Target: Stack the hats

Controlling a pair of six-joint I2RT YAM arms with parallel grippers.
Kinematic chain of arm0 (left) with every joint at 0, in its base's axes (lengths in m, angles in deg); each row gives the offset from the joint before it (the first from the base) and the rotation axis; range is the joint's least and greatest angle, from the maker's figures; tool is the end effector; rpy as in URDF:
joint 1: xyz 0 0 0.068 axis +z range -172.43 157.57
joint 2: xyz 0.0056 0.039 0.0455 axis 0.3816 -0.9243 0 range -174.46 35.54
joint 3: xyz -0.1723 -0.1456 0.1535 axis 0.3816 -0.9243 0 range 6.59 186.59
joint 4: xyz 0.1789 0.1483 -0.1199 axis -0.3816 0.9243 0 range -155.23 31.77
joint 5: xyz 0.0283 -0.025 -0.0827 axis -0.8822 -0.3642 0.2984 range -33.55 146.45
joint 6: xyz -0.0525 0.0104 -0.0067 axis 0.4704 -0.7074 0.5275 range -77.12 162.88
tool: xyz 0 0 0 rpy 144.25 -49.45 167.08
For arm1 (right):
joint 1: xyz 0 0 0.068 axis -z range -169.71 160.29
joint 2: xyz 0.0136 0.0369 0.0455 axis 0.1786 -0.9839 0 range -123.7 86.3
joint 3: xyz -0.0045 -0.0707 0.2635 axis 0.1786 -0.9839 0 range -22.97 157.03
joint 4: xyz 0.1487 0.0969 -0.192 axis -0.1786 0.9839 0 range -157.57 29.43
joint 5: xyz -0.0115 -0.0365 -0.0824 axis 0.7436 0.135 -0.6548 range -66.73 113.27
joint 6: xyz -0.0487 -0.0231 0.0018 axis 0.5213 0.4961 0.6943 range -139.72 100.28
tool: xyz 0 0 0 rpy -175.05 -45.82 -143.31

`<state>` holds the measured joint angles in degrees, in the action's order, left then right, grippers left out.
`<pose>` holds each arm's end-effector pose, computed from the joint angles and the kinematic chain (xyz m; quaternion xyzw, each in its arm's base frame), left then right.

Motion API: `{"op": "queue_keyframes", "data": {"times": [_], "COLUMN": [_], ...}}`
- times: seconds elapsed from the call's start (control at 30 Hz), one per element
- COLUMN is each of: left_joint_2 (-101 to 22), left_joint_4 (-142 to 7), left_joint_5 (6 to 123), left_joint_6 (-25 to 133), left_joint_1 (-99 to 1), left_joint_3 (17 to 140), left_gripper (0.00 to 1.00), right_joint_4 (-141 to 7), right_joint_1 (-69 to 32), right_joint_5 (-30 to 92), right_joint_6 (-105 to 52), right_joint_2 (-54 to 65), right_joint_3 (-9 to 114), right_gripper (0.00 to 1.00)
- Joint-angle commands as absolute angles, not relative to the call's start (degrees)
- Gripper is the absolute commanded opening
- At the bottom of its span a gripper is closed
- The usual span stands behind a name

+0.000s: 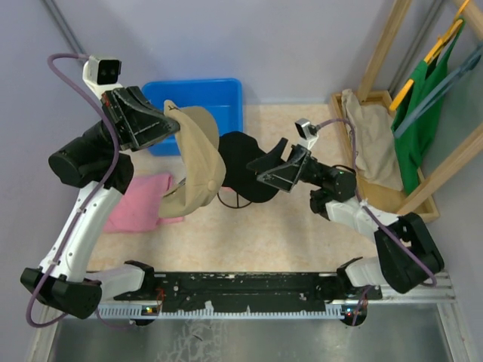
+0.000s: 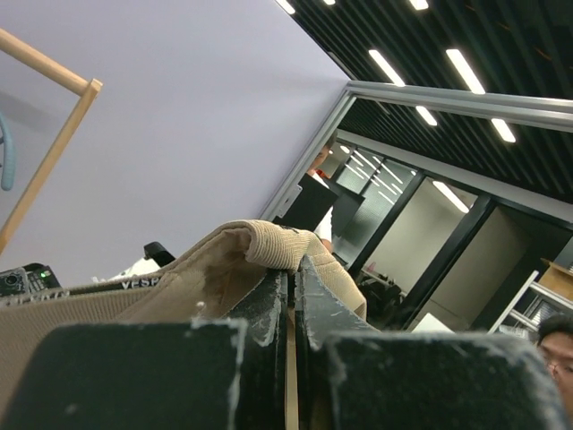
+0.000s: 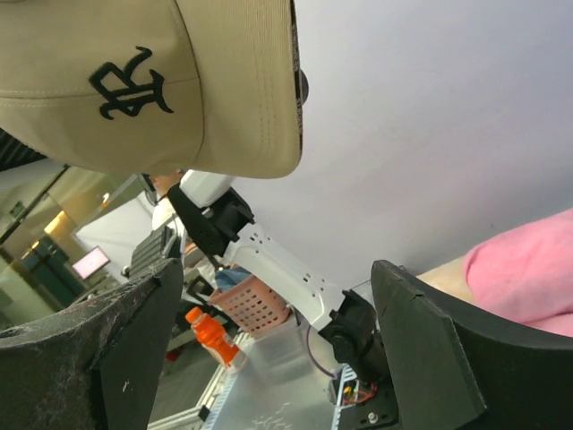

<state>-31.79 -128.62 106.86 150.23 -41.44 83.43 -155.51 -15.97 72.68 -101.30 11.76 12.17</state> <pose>0.1598 -0.0841 0.5491 0.2083 0.3899 -0.8271 0.3472 0.2044 0.1311 0.3316 -0.1969 0.4663 0.7738 0.3807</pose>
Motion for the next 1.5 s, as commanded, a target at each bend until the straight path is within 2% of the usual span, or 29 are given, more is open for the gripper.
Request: {"op": "queue_keyframes", "data": {"times": [0.0,0.73,1.07,1.33,1.47], "left_joint_2": [-30.3,-28.8,-29.81,-30.68,-31.08], "left_joint_4": [-126.15,-123.57,-125.72,-128.45,-129.62], "left_joint_5": [104.65,104.39,104.27,103.9,103.88], "left_joint_6": [150.07,149.99,150.71,151.24,151.49], "left_joint_1": [-41.94,-42.81,-42.8,-42.78,-42.8], "left_joint_3": [83.49,81.83,81.23,79.67,79.35], "left_gripper": [0.0,0.0,0.0,0.0,0.0], "right_joint_4": [-166.32,-166.39,-166.37,-166.39,-166.42], "right_joint_1": [-19.7,-25.38,-26.96,-29.44,-30.12], "right_joint_5": [72.34,72.84,72.34,71.42,70.57], "right_joint_6": [-101.14,-100.51,-101.44,-100.98,-100.87], "right_joint_2": [7.84,-10.64,-11.75,-10.9,-10.78], "right_joint_3": [18.84,39.81,43.12,42.43,42.06], "right_gripper": [0.85,0.84,0.82,0.73,0.59]}}
